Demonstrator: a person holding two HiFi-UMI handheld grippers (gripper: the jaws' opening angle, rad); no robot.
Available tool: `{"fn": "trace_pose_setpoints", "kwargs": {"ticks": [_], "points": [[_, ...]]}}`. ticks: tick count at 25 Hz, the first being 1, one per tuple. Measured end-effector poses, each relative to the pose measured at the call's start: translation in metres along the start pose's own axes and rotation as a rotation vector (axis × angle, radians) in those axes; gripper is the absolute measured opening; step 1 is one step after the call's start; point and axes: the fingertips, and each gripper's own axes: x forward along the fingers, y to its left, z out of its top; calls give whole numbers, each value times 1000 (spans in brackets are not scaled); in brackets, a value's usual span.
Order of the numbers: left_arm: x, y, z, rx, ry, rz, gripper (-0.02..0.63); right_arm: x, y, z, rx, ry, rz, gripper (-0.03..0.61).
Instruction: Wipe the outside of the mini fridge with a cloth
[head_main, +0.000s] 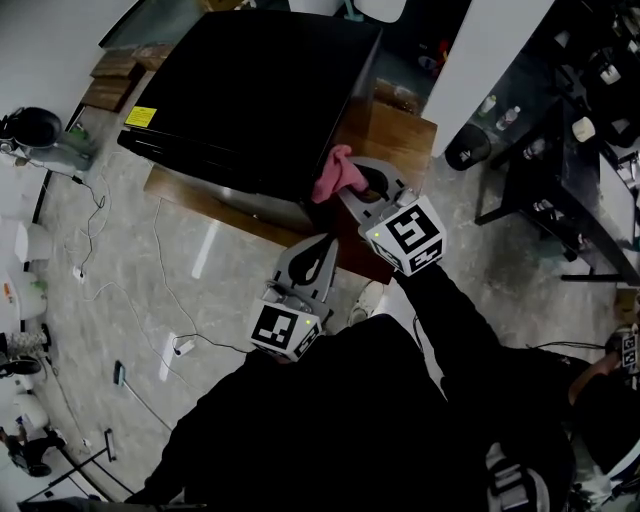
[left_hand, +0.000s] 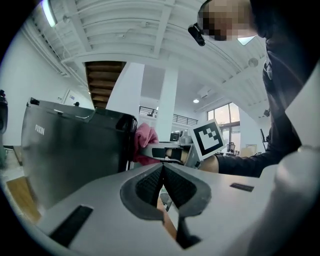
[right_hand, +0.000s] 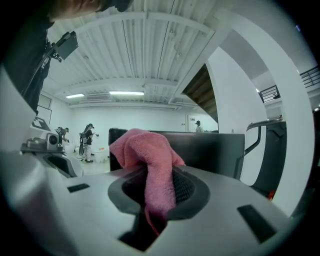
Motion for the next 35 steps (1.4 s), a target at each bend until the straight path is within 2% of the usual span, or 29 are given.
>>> {"fn": "trace_pose_setpoints", "kwargs": {"ticks": [4, 8, 11, 18, 25, 30, 35], "points": [[10, 3, -20, -4, 29, -5, 6, 8, -4, -38, 25, 56, 21, 75], [23, 9, -56, -91, 38, -23, 6, 16, -9, -88, 65, 118, 30, 75], [28, 19, -83, -113, 59, -12, 6, 24, -7, -126, 92, 165, 41, 75], [50, 30, -149, -138, 231, 31, 6, 37, -11, -216, 73, 288, 97, 75], [65, 39, -194, -182, 312, 55, 6, 49, -9, -297, 75, 447, 144, 75], [65, 43, -207, -187, 345, 85, 6, 57, -4, -359, 57, 594, 187, 77], [49, 46, -206, -179, 329, 97, 6, 60, 5, -397, 62, 691, 204, 78]]}}
